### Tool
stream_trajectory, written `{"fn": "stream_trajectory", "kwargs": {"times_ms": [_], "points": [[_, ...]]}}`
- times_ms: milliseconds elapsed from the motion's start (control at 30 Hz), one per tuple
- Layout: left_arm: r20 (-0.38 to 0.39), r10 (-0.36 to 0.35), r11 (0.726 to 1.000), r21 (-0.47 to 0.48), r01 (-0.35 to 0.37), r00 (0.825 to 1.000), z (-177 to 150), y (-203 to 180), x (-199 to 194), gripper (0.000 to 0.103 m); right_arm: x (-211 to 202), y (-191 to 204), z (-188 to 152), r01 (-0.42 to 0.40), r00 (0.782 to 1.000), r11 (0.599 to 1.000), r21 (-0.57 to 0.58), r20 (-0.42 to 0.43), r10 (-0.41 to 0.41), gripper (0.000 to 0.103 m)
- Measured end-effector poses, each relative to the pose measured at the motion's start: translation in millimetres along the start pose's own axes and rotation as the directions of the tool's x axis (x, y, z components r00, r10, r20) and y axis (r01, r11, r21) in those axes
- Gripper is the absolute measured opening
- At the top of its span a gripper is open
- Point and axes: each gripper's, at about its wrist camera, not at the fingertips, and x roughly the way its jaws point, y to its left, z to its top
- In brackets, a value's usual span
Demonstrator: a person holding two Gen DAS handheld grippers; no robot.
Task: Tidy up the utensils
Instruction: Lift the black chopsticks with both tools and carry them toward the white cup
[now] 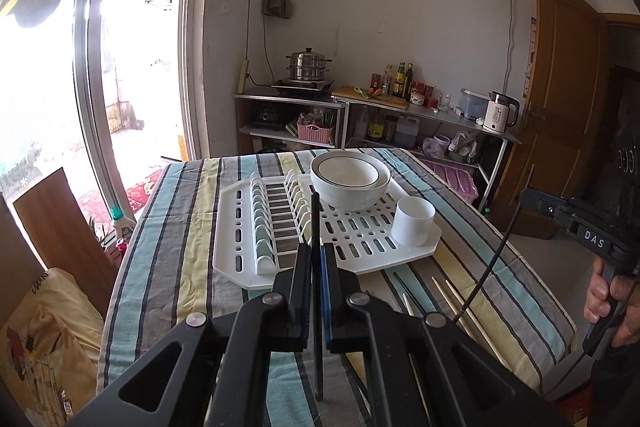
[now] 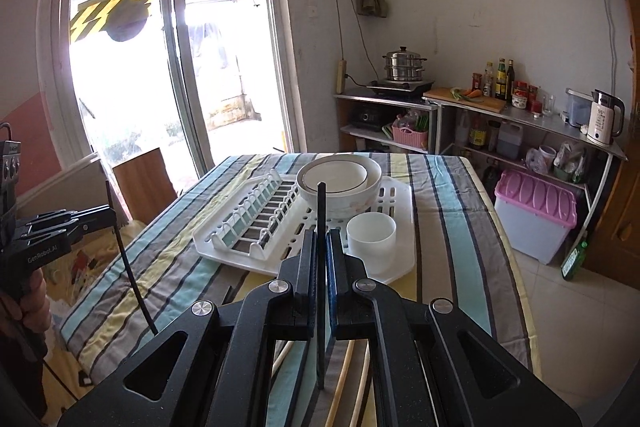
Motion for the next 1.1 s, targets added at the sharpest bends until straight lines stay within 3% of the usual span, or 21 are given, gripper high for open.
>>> {"fn": "stream_trajectory", "kwargs": {"times_ms": [467, 833, 1100], "points": [[0.010, -0.091, 0.996, 0.023, 0.090, 0.996, 70.4, -22.3, 42.6, 0.004, 10.4, -16.8, 45.7, 0.031, 0.998, 1.000, -0.002, 0.058, -0.031, 0.004], [0.048, -0.191, 0.980, 0.073, 0.187, 0.981, 145.4, -78.3, 80.8, 0.004, 28.1, -40.3, 90.0, 0.062, 0.991, 0.998, 0.026, 0.116, -0.065, 0.004], [0.026, -0.247, 0.967, 0.063, 0.245, 0.969, 172.9, -107.5, 134.8, 0.004, 50.8, -56.4, 107.3, 0.057, 0.989, 0.997, 0.060, 0.131, -0.065, 0.004]]}}
